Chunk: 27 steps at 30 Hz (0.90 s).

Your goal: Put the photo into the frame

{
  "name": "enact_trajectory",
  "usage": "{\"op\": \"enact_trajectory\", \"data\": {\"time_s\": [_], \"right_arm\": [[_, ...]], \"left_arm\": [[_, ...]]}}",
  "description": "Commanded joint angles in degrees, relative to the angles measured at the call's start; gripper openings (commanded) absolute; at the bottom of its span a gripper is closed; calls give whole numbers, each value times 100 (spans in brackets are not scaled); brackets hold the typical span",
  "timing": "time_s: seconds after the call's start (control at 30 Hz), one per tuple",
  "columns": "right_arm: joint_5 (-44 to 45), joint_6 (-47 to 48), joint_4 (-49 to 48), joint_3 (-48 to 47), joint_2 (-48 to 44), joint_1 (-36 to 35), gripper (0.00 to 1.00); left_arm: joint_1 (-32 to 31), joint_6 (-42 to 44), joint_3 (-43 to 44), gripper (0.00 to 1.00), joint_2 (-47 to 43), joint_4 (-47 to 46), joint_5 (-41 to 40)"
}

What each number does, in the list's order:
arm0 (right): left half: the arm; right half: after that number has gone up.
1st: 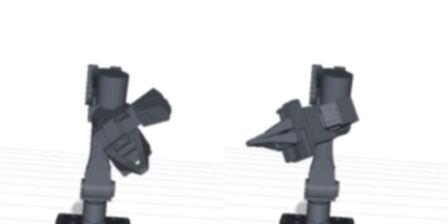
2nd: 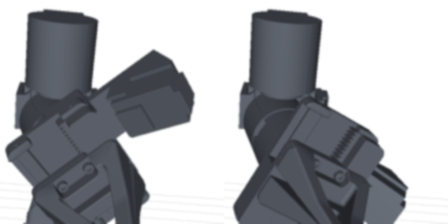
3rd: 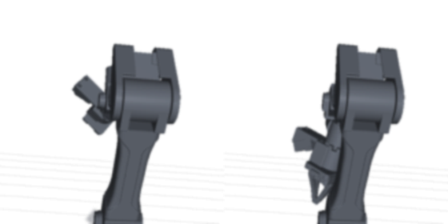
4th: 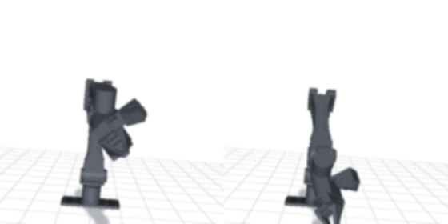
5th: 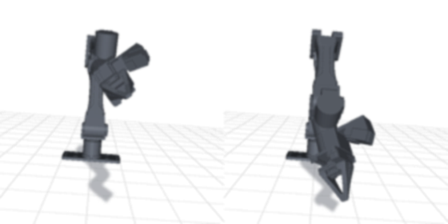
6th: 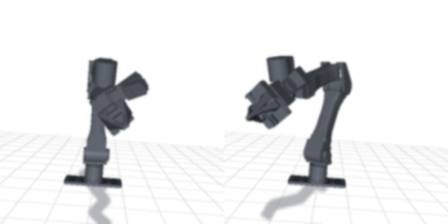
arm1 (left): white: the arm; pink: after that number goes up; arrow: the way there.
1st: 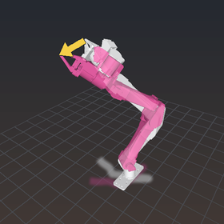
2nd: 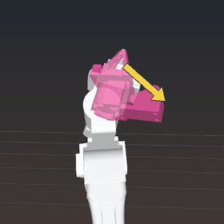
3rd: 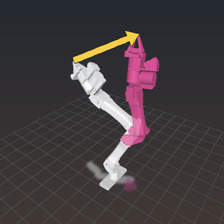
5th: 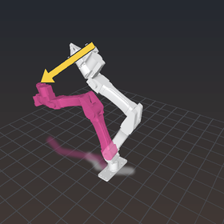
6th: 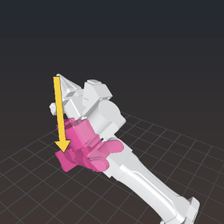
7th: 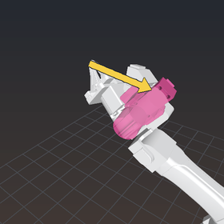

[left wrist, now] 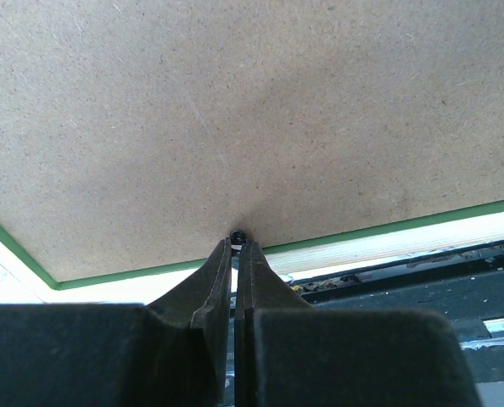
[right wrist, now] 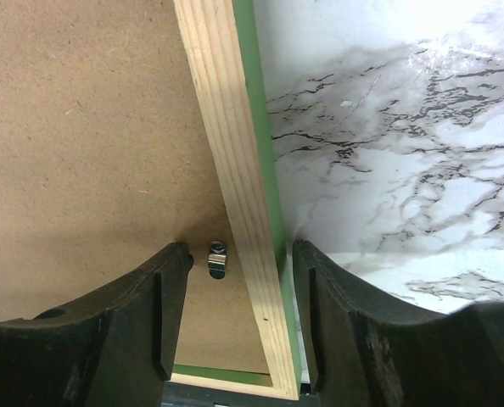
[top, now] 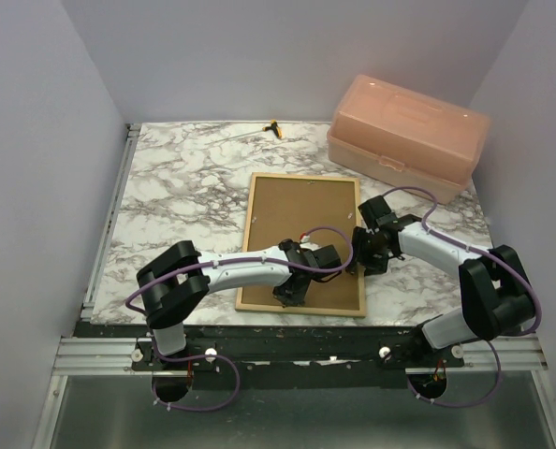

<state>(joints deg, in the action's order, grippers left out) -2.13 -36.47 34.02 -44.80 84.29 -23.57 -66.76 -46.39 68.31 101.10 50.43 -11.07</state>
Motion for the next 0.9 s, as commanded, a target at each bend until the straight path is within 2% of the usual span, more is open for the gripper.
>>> {"op": "enact_trajectory", "data": {"time_s": [0.0, 0.2, 0.3, 0.43, 0.53, 0.6, 0.67, 0.7, 0.87], "right_arm": [[725, -223, -240, 29, -1, 22, 56], [1004, -404, -380, 10, 18, 57, 50], [1113, -445, -465, 32, 22, 83, 43], [1274, -402, -445, 13, 175, 91, 29], [1467, -371, -394, 39, 284, 94, 12], [1621, -345, -356, 59, 306, 91, 2], [1737, -290, -315, 70, 312, 92, 0], [1778, -253, -294, 89, 309, 91, 0], [1704, -126, -328, 145, 382, 90, 0]], "left_arm": [[49, 174, -148, 5, 91, 219, -358], [43, 209, -126, 5, 108, 212, -360], [41, 203, -156, 5, 94, 204, -359], [48, 171, -167, 7, 95, 240, -421], [57, 81, -99, 19, 147, 413, -598], [67, 36, -80, 35, 162, 491, -688], [106, -15, -91, 51, 165, 556, -774], [140, -32, -98, 55, 164, 584, -827], [335, 62, -211, 56, 240, 522, -941]]}}
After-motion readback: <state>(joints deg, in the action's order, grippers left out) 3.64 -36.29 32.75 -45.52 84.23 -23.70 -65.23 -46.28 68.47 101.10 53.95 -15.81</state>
